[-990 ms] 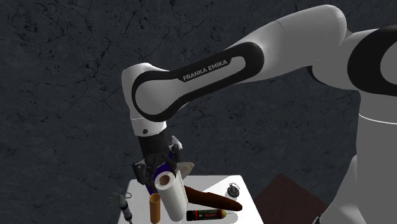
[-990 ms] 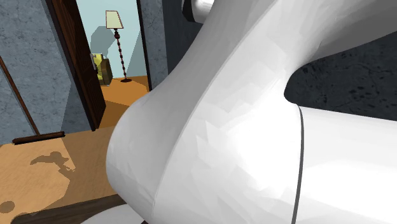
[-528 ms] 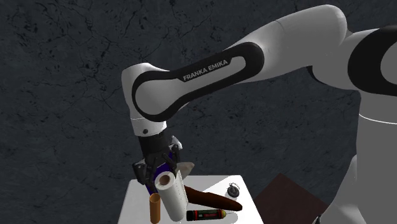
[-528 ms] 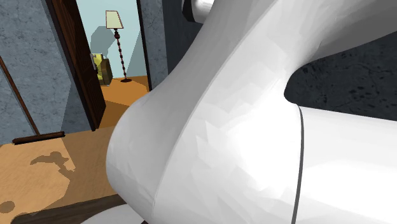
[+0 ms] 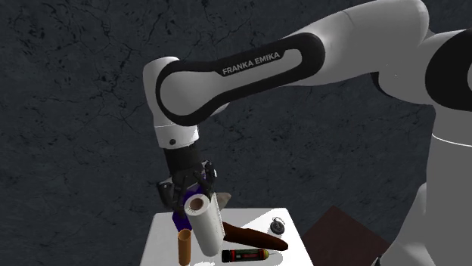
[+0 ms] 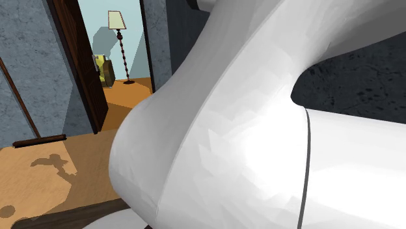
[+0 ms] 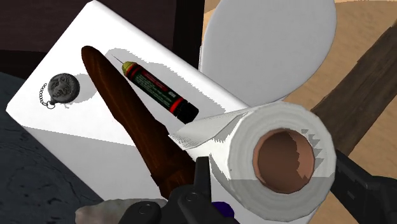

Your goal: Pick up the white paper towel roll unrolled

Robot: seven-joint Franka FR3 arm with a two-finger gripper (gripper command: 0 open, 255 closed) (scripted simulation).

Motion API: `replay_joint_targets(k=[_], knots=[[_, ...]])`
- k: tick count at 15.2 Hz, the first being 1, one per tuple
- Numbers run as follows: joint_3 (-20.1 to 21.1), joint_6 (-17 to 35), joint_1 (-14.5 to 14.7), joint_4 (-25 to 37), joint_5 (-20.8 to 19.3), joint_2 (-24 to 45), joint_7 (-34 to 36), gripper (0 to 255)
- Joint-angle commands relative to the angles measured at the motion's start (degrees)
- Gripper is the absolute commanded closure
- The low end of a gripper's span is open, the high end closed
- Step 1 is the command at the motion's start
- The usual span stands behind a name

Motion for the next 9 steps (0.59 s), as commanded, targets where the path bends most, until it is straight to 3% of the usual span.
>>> replay_joint_targets(k=[1, 9], knots=[[0.07, -1.44, -0.06, 1.04, 0.16, -0.43, 0.08, 255], [0.28, -5.73, -0.19, 4.24, 0.66, -1.64, 0.41, 255]])
